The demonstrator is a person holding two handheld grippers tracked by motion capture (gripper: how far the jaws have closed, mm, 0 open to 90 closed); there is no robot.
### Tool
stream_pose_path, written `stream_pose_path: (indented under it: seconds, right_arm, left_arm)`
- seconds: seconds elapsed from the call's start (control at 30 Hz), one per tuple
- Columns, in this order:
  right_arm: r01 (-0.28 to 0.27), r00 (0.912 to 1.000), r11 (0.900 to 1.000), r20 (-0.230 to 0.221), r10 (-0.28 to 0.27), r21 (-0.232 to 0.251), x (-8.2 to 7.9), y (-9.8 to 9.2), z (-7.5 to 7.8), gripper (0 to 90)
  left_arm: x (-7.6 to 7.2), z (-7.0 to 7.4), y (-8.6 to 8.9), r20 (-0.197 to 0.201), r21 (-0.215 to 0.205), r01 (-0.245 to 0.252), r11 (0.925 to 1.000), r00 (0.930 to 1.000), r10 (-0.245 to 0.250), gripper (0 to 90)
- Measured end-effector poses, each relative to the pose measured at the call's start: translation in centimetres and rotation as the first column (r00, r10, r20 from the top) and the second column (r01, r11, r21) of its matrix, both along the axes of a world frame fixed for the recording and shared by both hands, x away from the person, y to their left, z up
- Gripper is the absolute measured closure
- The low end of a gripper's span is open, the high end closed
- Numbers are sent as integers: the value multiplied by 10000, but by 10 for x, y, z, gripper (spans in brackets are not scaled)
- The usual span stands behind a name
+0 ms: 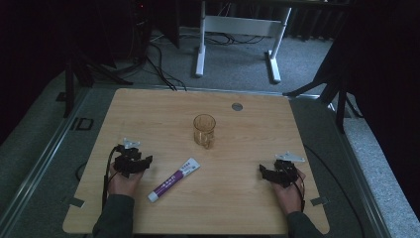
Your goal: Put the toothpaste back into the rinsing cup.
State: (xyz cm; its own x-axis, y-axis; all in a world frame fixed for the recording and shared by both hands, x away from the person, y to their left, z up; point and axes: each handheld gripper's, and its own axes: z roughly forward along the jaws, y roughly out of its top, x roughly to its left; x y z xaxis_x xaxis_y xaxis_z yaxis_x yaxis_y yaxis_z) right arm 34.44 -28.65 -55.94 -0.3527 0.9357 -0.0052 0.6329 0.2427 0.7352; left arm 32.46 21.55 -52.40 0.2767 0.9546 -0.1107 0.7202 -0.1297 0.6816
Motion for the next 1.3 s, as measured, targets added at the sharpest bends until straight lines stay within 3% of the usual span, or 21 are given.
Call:
stream_pose_path:
  seconds: [0.23, 0.37, 0.73, 1.3]
  right_arm:
    - [-3, 10000, 10000, 4, 3, -4, 0, 0, 0, 244]
    - [-8, 10000, 10000, 2, 8, -2, 0, 0, 0, 244]
    - [-10, 10000, 10000, 5, 10, -1, 0, 0, 0, 244]
    - [5, 10000, 10000, -10, -5, 14, 0, 0, 0, 244]
  left_arm:
    - [-4, 15, -6, 539, -71, 401, 9992, 9978, -396, 524]
    - [-4, 21, -12, 572, 223, 538, 9983, 9969, -550, 508]
    - [-5, 35, -21, 99, 613, 733, 9954, 9972, -740, 540]
    - [-6, 49, -29, -13, 684, 794, 9945, 9968, -795, 517]
